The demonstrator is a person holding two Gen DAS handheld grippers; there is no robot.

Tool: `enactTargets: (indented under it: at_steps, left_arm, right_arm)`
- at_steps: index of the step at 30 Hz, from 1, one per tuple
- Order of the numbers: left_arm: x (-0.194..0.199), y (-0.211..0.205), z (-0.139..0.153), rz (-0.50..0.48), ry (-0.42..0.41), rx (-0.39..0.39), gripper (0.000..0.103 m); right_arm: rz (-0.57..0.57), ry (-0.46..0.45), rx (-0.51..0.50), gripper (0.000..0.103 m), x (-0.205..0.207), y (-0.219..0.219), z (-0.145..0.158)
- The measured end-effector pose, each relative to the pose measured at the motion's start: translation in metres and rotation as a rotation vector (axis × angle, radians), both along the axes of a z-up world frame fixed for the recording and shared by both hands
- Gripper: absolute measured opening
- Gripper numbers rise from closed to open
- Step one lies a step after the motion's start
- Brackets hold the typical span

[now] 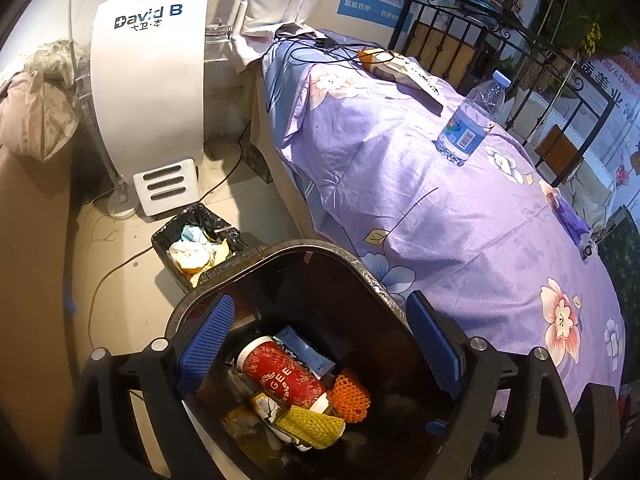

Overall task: Collect trash
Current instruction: 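Lower the yellow net into the black bin and open the right gripper, then lift both tools from the bin and move them back over the bed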

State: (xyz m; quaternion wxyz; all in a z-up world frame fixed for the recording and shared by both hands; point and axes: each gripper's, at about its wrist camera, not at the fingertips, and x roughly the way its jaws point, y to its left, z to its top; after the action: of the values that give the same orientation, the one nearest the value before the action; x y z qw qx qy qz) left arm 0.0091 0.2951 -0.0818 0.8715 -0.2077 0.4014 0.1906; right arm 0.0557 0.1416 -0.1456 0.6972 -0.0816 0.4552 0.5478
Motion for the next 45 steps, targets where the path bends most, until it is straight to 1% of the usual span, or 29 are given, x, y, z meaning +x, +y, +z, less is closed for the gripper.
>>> enactTargets:
  at_steps: [3,8,9,13,18,25,30,35,39,40,43,45]
  left_arm:
    - [0.002,-0.003,0.002,-0.009,-0.003,0.003,0.086]
    - [0.01,-0.013,0.008,-0.042,-0.011,0.019,0.086]
    - [0.012,-0.016,0.009,-0.052,-0.013,0.02,0.087]
    - [0.025,-0.033,0.012,-0.111,-0.023,0.019,0.087]
    - [0.048,-0.069,0.019,-0.225,-0.044,0.05,0.09]
    - [0.083,-0.133,0.024,-0.42,-0.069,0.061,0.091]
    - [0.106,-0.183,0.026,-0.57,-0.084,0.059,0.091]
    - [0.127,-0.232,0.029,-0.722,-0.103,0.085,0.091]
    - [0.153,-0.269,0.028,-0.831,-0.101,0.096,0.091]
    - [0.159,-0.277,0.028,-0.852,-0.102,0.102,0.091]
    - [0.184,-0.304,0.028,-0.914,-0.114,0.153,0.091]
    - [0.2,-0.318,0.028,-0.948,-0.122,0.187,0.091]
  right_arm:
    - [-0.011,-0.031,0.029,0.084,-0.001,-0.009,0.008]
    - [-0.03,-0.087,0.069,0.086,0.0,-0.025,0.024]
    - [-0.04,-0.095,0.074,0.087,0.001,-0.028,0.027]
    - [-0.104,-0.126,0.097,0.088,0.009,-0.048,0.038]
    - [-0.214,-0.136,0.125,0.088,0.024,-0.083,0.051]
    - [-0.425,-0.141,0.125,0.088,0.05,-0.148,0.059]
    - [-0.533,-0.158,0.087,0.088,0.067,-0.197,0.061]
    - [-0.648,-0.135,0.04,0.088,0.09,-0.243,0.053]
    - [-0.75,-0.113,0.009,0.088,0.117,-0.292,0.051]
    - [-0.77,-0.107,0.006,0.088,0.123,-0.303,0.05]
    - [-0.814,-0.084,0.012,0.088,0.149,-0.339,0.052]
    - [-0.842,-0.097,-0.004,0.088,0.165,-0.354,0.053]
